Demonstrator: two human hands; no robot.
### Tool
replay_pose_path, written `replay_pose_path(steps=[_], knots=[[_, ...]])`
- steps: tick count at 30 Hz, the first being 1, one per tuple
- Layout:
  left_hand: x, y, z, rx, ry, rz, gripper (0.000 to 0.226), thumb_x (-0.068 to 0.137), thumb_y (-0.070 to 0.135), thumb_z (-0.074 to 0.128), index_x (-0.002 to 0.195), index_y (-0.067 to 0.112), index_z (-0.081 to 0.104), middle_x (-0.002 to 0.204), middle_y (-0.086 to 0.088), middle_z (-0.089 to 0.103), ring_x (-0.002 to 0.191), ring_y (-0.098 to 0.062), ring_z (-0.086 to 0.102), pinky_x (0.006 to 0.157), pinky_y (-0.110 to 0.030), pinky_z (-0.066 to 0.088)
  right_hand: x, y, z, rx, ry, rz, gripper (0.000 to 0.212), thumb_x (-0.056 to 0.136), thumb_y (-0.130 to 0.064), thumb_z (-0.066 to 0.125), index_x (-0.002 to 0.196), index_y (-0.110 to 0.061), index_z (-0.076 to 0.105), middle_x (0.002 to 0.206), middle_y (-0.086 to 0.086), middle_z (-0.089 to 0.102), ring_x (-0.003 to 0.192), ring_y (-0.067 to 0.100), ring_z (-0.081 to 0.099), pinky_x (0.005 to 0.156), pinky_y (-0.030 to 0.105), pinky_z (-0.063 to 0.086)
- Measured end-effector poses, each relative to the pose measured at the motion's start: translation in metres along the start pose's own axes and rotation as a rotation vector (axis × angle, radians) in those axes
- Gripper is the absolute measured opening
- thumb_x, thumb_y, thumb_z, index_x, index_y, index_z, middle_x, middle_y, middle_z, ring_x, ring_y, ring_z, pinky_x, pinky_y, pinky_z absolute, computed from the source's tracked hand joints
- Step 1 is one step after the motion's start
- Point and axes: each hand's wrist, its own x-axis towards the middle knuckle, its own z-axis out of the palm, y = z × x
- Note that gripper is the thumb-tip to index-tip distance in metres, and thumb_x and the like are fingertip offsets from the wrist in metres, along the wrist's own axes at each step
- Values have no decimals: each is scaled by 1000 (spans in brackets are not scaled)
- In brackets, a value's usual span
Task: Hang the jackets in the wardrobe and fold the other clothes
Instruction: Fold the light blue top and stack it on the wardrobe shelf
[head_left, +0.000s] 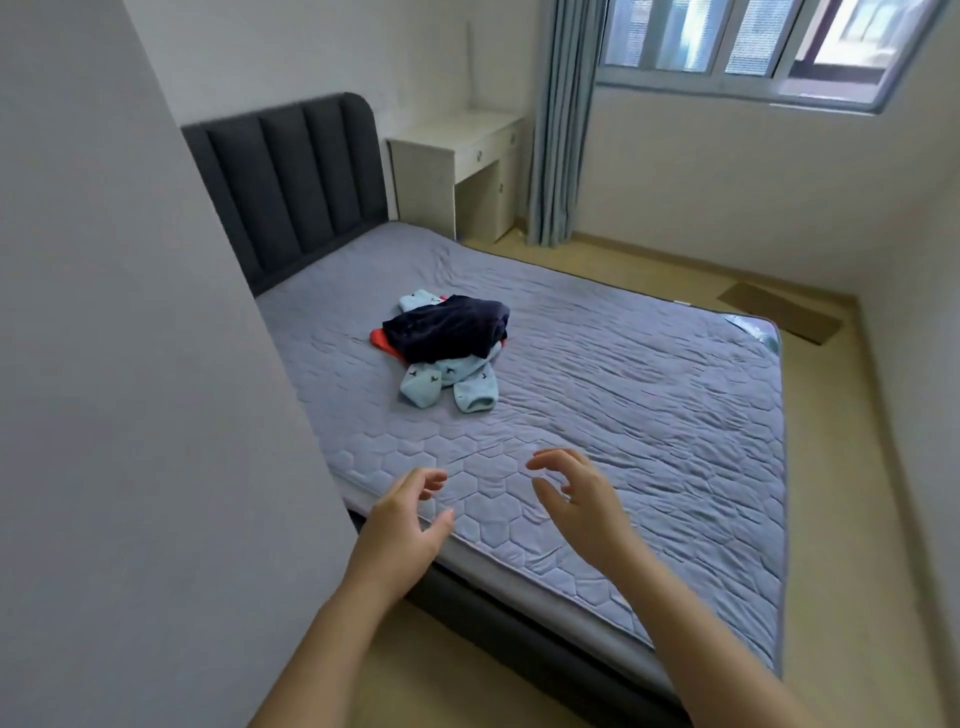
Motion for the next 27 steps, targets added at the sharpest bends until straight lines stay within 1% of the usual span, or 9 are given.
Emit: replay_pose_path(steps=[2, 4, 7, 9, 12, 16, 19, 25, 27], knots=[[52, -10, 20, 20, -14, -56, 33, 84, 23, 68, 112, 34, 54, 115, 14, 57, 104, 0, 53, 84, -16, 41, 53, 28, -6, -41, -68, 37, 19, 94, -21, 58, 111, -27, 60, 121, -11, 52, 104, 8, 54, 88, 24, 46], [106, -27, 41, 68, -45, -119, 37, 83, 24, 67, 118, 27, 55, 119, 10, 55, 109, -7, 53, 88, -22, 43, 109, 58, -4, -134, -141, 90, 27, 94, -27, 57, 121, -30, 54, 128, -10, 48, 104, 11, 55, 86, 27, 48], [185, -73, 78, 195, -144, -217, 47, 84, 29, 66, 128, 24, 51, 130, 5, 48, 116, -16, 51, 94, -27, 42, 187, 114, 17, -276, -263, 162, 45, 94, -32, 56, 136, -30, 41, 142, -6, 39, 121, 15, 46, 88, 27, 43], [235, -115, 105, 292, -234, -291, 55, 83, 37, 65, 134, 27, 44, 137, 3, 40, 120, -18, 48, 98, -30, 42, 231, 158, 41, -367, -343, 221, 57, 92, -33, 57, 143, -30, 32, 147, -4, 33, 124, 19, 44, 87, 29, 43], [305, -188, 146, 430, -356, -383, 71, 81, 48, 62, 143, 33, 30, 149, -1, 24, 133, -21, 33, 103, -33, 39, 282, 227, 88, -486, -441, 291, 70, 90, -32, 58, 148, -31, 20, 152, 2, 23, 132, 28, 34, 99, 38, 43], [399, -284, 203, 644, -439, -354, 85, 76, 56, 62, 147, 40, 19, 158, 0, 6, 144, -23, 13, 109, -44, 34, 347, 312, 162, -491, -490, 363, 86, 87, -30, 65, 149, -40, 6, 160, 3, 0, 144, 31, 12, 105, 44, 40], [464, -347, 237, 701, -439, -353, 90, 75, 59, 64, 148, 42, 13, 159, 2, -4, 146, -26, 0, 108, -54, 31, 395, 366, 217, -491, -527, 423, 98, 86, -31, 69, 148, -48, -5, 159, 0, -18, 147, 33, -5, 108, 52, 35], [568, -435, 276, 797, -298, -284, 106, 71, 62, 68, 148, 44, -2, 156, 1, -23, 145, -33, -14, 107, -67, 20, 479, 439, 307, -502, -454, 409, 108, 83, -25, 72, 143, -54, -13, 153, -4, -34, 146, 36, -13, 103, 58, 39], [595, -462, 280, 856, -235, -234, 110, 71, 61, 69, 148, 43, -7, 154, -1, -29, 144, -35, -17, 107, -68, 18, 508, 455, 328, -518, -435, 377, 109, 82, -24, 72, 142, -55, -13, 152, -8, -36, 145, 36, -16, 104, 62, 35]])
